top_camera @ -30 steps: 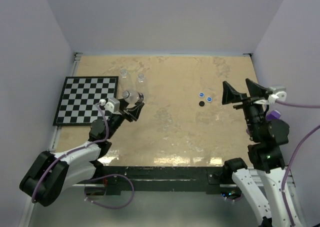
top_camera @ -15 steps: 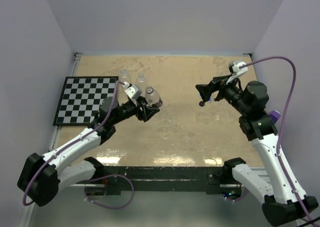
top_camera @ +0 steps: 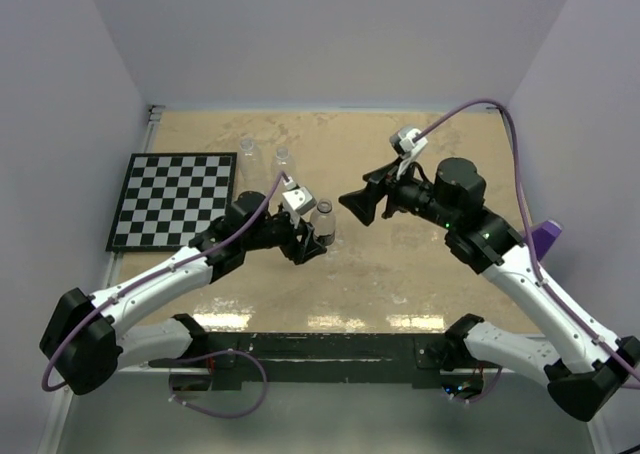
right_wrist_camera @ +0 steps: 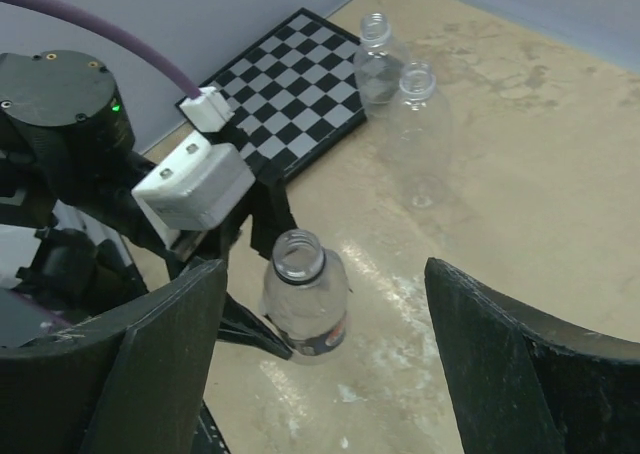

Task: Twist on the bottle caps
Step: Pick up the plastic bottle at the center of the board.

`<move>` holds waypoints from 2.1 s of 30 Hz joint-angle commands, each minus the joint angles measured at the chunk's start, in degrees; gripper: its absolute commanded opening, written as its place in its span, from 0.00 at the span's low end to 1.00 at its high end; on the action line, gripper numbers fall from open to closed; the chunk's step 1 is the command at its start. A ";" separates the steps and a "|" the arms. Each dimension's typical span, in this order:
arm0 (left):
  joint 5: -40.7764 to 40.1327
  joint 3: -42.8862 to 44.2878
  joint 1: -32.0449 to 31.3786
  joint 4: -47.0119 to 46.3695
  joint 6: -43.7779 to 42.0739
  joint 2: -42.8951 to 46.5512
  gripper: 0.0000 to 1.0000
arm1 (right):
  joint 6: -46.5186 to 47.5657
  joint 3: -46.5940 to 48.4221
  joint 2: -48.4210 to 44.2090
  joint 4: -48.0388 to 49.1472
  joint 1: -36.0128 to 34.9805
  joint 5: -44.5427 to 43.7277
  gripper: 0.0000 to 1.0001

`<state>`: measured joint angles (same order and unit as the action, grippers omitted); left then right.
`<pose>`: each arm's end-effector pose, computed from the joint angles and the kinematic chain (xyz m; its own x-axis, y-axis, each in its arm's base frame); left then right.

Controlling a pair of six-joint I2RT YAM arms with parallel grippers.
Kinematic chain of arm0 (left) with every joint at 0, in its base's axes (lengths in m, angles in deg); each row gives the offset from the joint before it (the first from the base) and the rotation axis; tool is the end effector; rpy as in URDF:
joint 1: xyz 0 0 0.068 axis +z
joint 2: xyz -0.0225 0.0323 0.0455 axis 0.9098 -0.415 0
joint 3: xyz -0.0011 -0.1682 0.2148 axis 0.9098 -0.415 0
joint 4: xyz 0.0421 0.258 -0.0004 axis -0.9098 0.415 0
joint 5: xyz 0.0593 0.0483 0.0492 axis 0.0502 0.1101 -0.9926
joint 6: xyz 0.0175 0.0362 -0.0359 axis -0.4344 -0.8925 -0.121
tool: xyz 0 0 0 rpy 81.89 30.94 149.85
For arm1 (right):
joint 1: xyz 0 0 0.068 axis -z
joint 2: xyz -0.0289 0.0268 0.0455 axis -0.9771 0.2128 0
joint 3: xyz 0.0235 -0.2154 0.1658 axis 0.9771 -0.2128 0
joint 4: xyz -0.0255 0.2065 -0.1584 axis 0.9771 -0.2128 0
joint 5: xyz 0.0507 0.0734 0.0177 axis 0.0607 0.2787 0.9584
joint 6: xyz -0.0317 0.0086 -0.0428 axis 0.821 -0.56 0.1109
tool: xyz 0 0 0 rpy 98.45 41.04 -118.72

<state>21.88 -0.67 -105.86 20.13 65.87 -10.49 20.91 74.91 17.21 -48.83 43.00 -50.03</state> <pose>0.1834 -0.1746 0.2595 -0.4210 0.2060 -0.8834 0.8231 0.4960 -0.2766 0.1737 0.1332 0.3995 -0.2760 0.0585 -0.9594 -0.7419 0.6216 0.2514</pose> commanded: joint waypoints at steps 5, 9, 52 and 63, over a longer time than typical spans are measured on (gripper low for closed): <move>-2.39 4.20 -2.07 2.78 -2.68 0.33 0.50 | -3.59 3.26 5.22 2.38 -6.14 -2.77 0.77; -2.30 4.46 -2.42 2.51 -2.67 0.50 0.50 | -3.94 3.52 7.77 2.21 -7.99 -3.74 0.72; -0.46 -8.81 -3.04 -25.26 0.05 9.56 1.00 | -12.29 -2.10 4.53 12.05 -9.58 -2.25 0.00; 0.07 -11.27 -3.04 -32.82 1.72 8.15 0.90 | -14.40 -3.68 3.47 15.12 -9.58 -0.67 0.00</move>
<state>20.88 -12.17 -108.68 -7.45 66.88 -1.39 8.19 71.56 22.41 -37.59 33.73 -52.19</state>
